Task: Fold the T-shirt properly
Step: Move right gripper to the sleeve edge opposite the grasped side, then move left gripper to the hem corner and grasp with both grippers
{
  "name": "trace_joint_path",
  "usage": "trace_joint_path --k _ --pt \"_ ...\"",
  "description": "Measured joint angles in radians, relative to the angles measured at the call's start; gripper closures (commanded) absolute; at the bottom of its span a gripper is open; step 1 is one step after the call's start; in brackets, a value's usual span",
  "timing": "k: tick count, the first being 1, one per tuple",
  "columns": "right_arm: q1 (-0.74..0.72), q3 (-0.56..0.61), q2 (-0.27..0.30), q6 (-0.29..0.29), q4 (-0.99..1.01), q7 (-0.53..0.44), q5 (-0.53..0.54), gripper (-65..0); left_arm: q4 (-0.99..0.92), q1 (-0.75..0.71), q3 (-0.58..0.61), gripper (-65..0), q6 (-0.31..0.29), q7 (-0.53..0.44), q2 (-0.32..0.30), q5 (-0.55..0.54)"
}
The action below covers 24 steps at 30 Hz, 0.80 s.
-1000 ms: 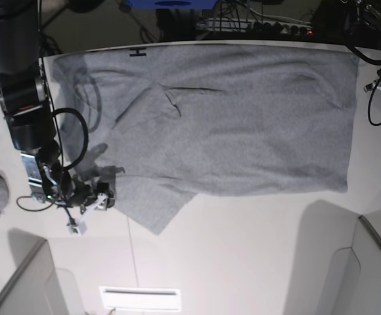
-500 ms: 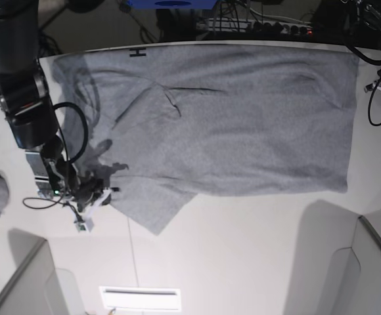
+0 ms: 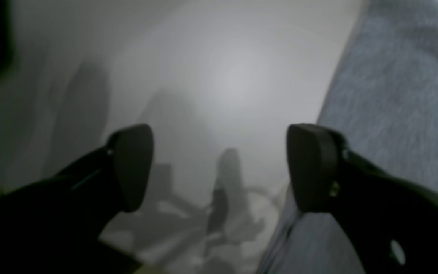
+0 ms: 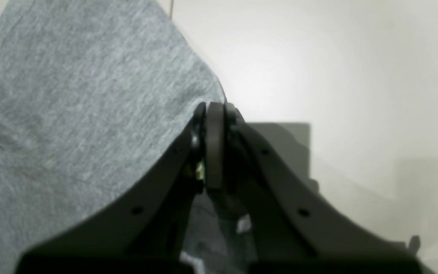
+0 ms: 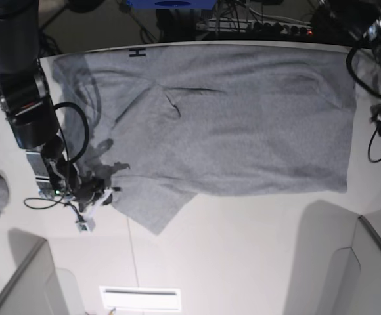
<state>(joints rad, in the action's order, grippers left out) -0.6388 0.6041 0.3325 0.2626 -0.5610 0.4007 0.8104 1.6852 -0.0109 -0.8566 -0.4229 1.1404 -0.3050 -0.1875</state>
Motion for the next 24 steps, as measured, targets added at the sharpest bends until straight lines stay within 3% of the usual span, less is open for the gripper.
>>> trace_joint_path --k 6,9,13,18,24 --pt "0.001 0.000 0.000 0.006 0.000 0.001 0.002 0.0 -0.312 0.243 0.051 -53.3 0.002 -0.006 -0.064 0.060" --pt "0.002 0.000 0.000 0.006 0.000 0.001 0.003 0.0 -0.453 0.326 0.143 -53.3 0.003 -0.136 -0.109 0.053" --pt "0.002 0.000 0.000 0.007 0.000 0.002 0.009 0.0 -0.607 0.395 0.254 -53.3 -0.003 -0.238 -0.102 0.036" --pt "0.002 0.000 0.000 0.007 0.000 0.002 0.006 0.0 -0.686 0.459 0.251 -53.3 0.006 -0.259 -0.114 0.054" --pt "0.002 0.000 0.000 0.007 0.000 0.002 0.008 0.0 -0.861 0.534 0.257 -53.3 0.003 -0.374 -0.111 0.048"
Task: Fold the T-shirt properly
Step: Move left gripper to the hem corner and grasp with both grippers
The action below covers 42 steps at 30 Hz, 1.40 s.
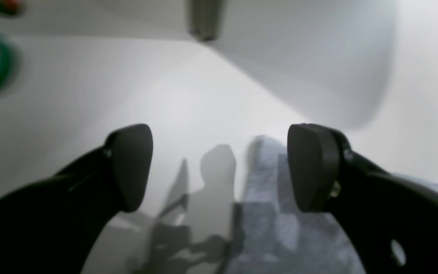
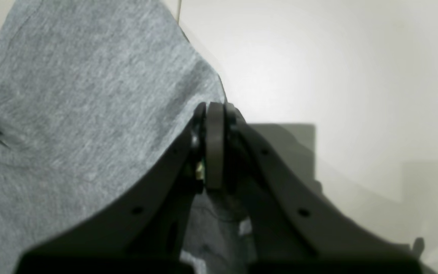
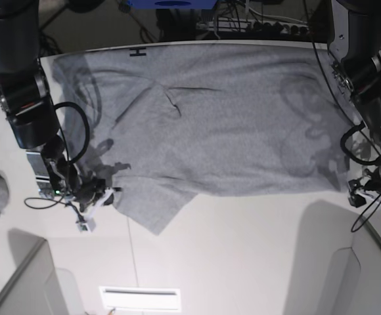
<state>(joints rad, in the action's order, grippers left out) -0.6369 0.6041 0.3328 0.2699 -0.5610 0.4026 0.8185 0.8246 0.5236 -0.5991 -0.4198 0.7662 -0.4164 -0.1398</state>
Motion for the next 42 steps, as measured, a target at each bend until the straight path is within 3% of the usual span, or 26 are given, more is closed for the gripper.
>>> trace_joint_path --k 6,13,18,23,25,31,36,42 --pt "0.000 0.000 0.000 0.000 0.000 0.000 -0.002 0.0 -0.206 0.079 0.000 -53.3 0.000 -0.072 -0.002 0.004" --pt "0.000 0.000 0.000 0.000 0.000 0.000 -0.002 0.0 -0.271 0.077 0.048 -53.3 0.003 -0.122 -0.002 0.006" --pt "0.000 0.000 0.000 0.000 0.000 0.001 0.002 0.0 -0.319 0.072 0.090 -53.2 -0.003 -0.236 0.019 -0.020" --pt "0.000 0.000 0.000 0.000 0.000 0.000 -0.005 0.0 -0.314 0.069 0.090 -52.0 -0.002 -0.245 0.031 -0.018" --pt "0.001 0.000 0.000 0.000 0.000 0.000 -0.001 0.0 -0.315 0.070 0.090 -42.9 0.000 -0.249 0.038 -0.018" --pt "0.005 0.000 0.000 0.000 0.000 -0.011 -0.002 0.0 -0.312 0.046 0.090 0.0 0.000 -0.256 0.039 -0.027" --pt "0.019 0.000 0.000 0.000 0.000 -0.074 -0.001 0.0 -0.291 0.033 0.090 0.0 -0.001 -0.247 0.042 -0.031" --pt "0.022 0.000 -0.003 0.002 0.002 -0.106 -0.006 0.0 -0.131 -0.044 0.092 0.0 0.000 -0.211 0.077 -0.013"
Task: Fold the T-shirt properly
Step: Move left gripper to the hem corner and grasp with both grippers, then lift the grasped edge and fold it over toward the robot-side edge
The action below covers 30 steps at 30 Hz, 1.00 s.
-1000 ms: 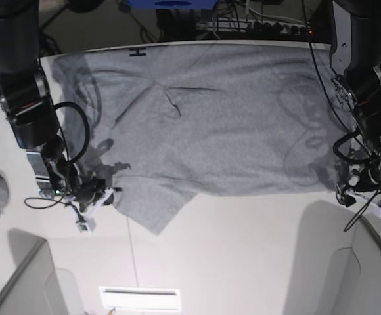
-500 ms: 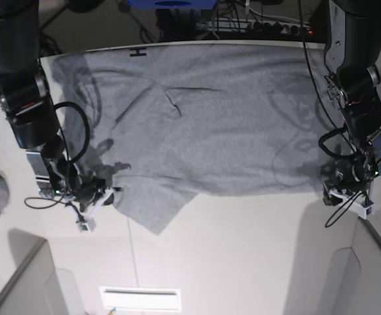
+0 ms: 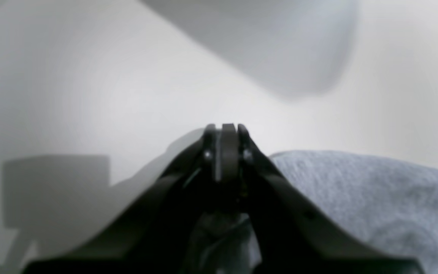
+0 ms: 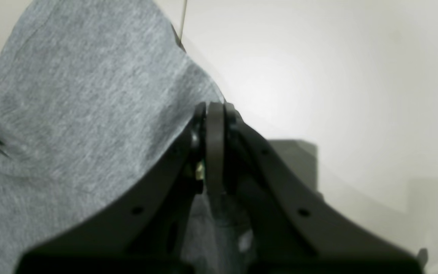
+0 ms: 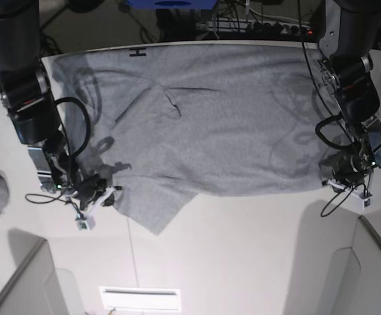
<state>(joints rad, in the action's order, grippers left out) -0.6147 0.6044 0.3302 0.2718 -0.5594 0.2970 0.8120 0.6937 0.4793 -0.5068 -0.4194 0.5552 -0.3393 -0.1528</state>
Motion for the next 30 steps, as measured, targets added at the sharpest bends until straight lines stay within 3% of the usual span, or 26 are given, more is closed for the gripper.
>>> trace_joint_path --k 7,13,16,19,22,26,30 --pt "-0.007 0.003 0.006 0.001 0.000 0.004 -0.003 0.0 0.122 -0.026 -0.001 0.0 0.000 0.103 0.010 0.011" --pt "-0.007 0.005 0.018 0.002 0.000 0.006 -0.003 0.0 0.252 -0.077 -0.004 0.0 0.000 0.116 0.024 0.006" --pt "0.014 0.006 0.051 -0.003 -0.079 0.043 -0.019 0.0 0.285 -0.097 -0.004 0.0 -0.001 0.154 0.033 0.007" --pt "0.060 0.010 0.098 -0.024 -0.182 0.064 -0.025 0.0 0.352 -0.111 -0.005 0.0 -0.001 0.161 0.035 0.007" --pt "0.080 0.010 0.108 -0.094 -0.228 0.072 -0.027 0.0 0.419 -0.133 -0.008 0.0 -0.001 0.157 0.040 0.003" --pt "0.106 0.011 0.122 -0.097 -0.276 0.073 -0.030 0.0 0.484 -0.165 -0.008 0.0 -0.001 0.241 0.041 0.007" --pt "0.117 -0.002 0.132 -0.100 -0.334 0.090 -0.034 0.0 0.570 -0.185 -0.006 0.0 -0.001 0.245 0.043 0.002"
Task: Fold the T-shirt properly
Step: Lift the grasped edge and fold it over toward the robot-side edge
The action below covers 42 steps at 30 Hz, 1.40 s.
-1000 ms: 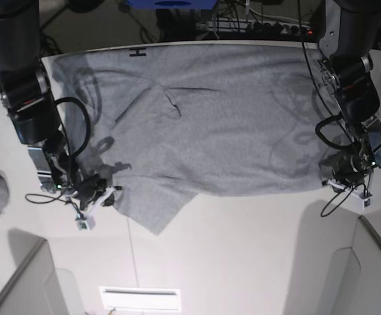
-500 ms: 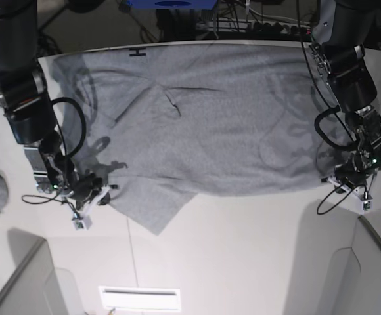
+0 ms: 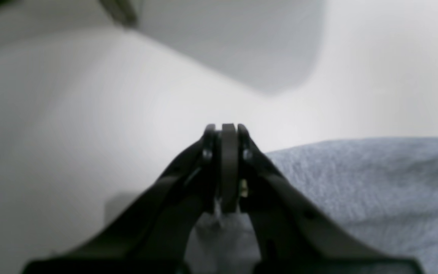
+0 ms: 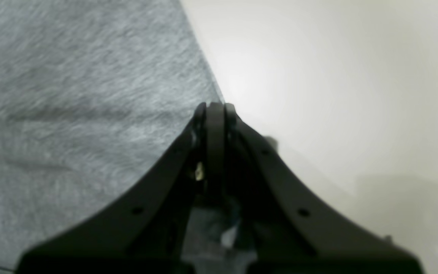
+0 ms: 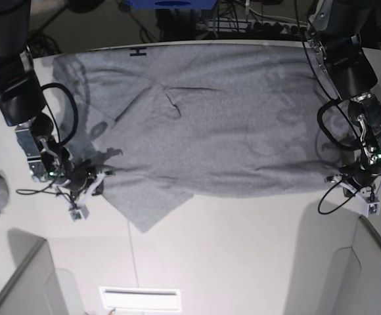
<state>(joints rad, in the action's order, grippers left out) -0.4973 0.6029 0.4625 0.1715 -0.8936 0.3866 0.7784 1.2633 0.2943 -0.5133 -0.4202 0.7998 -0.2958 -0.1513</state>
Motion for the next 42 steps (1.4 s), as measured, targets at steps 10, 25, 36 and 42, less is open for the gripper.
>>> trace_joint_path --k 10,25,36,42 --pt "0.051 -0.128 0.000 -0.003 -0.120 0.062 -0.003 0.0 0.183 -0.082 -0.002 0.0 -0.004 0.058 0.003 -0.004" --pt "0.207 -0.271 0.033 -0.007 -0.359 0.157 -0.001 0.0 0.425 -0.236 -0.049 0.0 -0.011 0.156 0.013 -0.103" --pt "0.360 -0.417 0.037 -0.006 -0.537 0.249 -0.001 0.0 0.541 -0.351 -0.069 0.0 -0.007 0.158 0.008 -0.101" --pt "0.432 -0.537 0.011 -0.007 -0.642 0.337 -0.004 0.0 0.568 -0.370 -0.085 0.0 -0.010 0.204 0.010 -0.109"
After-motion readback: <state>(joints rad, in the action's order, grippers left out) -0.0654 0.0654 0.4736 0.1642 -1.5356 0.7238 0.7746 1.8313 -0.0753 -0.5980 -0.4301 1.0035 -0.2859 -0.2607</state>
